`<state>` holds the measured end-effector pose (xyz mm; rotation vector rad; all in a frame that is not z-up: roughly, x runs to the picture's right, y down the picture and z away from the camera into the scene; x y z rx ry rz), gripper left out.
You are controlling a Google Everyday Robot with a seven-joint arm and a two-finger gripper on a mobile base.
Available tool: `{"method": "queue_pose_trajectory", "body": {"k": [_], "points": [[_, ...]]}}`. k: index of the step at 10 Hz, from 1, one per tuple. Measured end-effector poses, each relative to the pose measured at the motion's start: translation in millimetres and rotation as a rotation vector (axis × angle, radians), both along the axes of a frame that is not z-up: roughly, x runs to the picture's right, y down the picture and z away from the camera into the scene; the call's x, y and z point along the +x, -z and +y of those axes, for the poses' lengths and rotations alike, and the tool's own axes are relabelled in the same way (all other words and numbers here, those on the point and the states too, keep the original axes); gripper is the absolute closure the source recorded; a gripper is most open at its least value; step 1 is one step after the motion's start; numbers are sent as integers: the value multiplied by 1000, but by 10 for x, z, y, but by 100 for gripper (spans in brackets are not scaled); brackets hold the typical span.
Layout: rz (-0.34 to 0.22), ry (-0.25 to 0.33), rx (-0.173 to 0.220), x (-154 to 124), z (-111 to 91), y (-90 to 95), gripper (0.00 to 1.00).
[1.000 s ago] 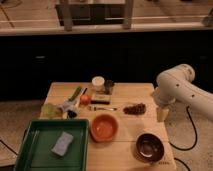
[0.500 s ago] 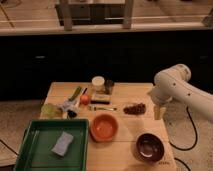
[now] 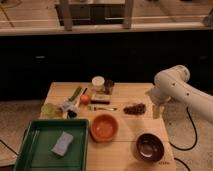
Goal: Place grapes in red bowl
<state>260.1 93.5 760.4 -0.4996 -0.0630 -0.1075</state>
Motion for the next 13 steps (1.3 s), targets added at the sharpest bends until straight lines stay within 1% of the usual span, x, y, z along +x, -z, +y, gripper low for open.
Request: {"method": "queue_pose_trajectory", "body": {"k": [6, 8, 13], "points": [[-41, -14, 9, -56, -13, -210, 20], [-56, -23, 8, -82, -8, -316, 20], [-75, -54, -3, -82, 57, -509, 20]]}}
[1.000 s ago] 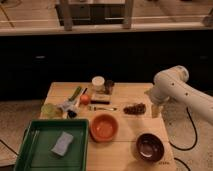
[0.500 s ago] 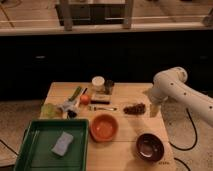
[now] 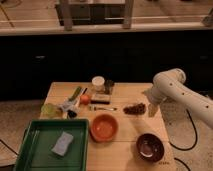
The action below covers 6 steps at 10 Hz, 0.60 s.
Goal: Place grapes in red bowl
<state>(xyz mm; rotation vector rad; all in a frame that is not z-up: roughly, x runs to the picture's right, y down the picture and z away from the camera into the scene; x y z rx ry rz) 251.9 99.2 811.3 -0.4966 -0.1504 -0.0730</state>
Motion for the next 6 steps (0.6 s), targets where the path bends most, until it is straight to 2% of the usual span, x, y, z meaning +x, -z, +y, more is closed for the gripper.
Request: {"method": "queue_pose_trajectory", "body": {"k": [6], "points": [[-17, -25, -21, -51, 125, -264, 20]]}}
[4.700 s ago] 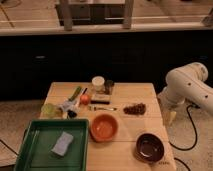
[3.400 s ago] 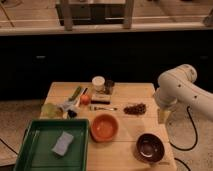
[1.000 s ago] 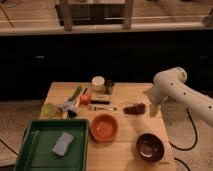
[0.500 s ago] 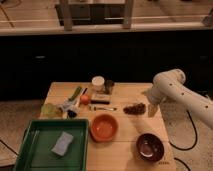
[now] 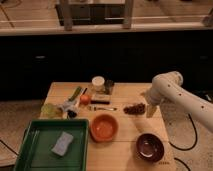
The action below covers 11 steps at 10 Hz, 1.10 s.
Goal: Place grapes in red bowl
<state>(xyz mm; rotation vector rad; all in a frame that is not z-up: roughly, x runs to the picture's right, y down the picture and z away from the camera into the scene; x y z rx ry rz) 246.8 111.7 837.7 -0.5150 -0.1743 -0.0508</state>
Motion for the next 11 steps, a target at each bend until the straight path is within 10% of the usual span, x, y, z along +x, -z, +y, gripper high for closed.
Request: {"method": "queue_pose_trajectory", "body": {"k": [11], "points": [[-16, -24, -63, -58, 182, -335, 20]]}}
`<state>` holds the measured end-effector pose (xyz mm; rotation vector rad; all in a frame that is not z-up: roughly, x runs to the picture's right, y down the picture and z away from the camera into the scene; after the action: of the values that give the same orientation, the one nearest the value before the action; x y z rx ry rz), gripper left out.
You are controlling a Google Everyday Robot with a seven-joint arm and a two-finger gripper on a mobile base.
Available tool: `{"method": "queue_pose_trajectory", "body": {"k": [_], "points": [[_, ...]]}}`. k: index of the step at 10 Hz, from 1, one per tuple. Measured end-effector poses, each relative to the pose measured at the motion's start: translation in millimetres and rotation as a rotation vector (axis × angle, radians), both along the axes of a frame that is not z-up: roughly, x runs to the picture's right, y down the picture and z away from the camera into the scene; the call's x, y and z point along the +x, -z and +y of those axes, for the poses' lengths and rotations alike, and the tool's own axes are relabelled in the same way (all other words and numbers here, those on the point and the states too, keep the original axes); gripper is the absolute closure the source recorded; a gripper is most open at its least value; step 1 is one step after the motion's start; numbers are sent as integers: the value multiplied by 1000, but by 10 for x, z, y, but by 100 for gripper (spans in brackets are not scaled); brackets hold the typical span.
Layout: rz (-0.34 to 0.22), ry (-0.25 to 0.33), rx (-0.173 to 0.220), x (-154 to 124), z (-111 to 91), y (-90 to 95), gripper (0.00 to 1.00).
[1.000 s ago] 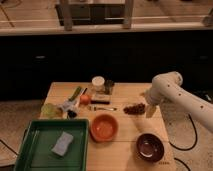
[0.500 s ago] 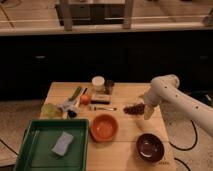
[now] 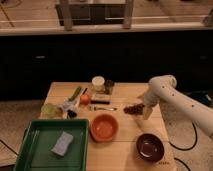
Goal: Place grapes in red bowl
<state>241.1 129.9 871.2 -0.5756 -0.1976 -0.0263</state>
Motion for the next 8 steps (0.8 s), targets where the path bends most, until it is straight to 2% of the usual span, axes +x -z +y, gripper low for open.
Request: {"method": "queue_pose_trajectory", "body": {"k": [8], "points": [[-16, -5, -43, -16, 97, -127, 20]]}}
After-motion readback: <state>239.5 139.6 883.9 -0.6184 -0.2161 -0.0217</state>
